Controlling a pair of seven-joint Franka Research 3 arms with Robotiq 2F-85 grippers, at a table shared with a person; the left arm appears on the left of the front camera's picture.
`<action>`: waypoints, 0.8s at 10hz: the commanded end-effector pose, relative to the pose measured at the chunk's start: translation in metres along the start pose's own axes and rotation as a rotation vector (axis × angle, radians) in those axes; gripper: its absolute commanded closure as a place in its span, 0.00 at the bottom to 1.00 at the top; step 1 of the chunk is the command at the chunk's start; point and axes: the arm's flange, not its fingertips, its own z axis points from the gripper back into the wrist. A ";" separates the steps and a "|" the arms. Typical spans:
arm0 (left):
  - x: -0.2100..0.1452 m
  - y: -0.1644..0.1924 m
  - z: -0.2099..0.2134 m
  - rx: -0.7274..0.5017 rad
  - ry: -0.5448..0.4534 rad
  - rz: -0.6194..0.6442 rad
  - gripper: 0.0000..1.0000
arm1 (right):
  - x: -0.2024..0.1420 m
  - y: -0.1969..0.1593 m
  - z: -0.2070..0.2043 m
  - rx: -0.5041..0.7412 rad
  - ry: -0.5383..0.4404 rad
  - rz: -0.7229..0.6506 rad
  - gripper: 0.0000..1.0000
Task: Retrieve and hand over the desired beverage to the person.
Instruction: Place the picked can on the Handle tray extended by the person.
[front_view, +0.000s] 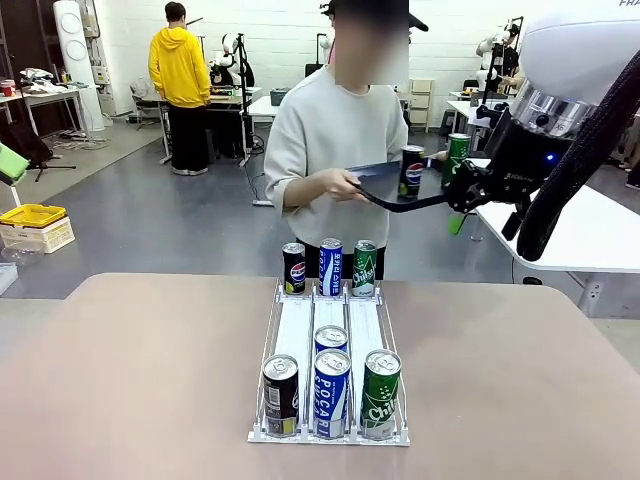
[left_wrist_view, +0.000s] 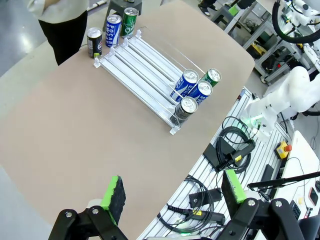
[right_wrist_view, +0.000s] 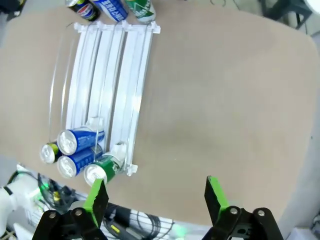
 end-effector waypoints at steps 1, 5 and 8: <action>-0.001 0.000 0.001 -0.014 -0.007 -0.014 0.00 | -0.039 -0.028 0.012 0.070 -0.080 0.189 0.00; -0.001 0.000 0.001 -0.014 -0.007 -0.014 0.00 | -0.104 -0.105 0.032 0.287 -0.327 0.426 0.00; -0.001 0.000 0.001 -0.014 -0.007 -0.014 0.00 | -0.140 -0.134 0.058 0.366 -0.399 0.319 0.00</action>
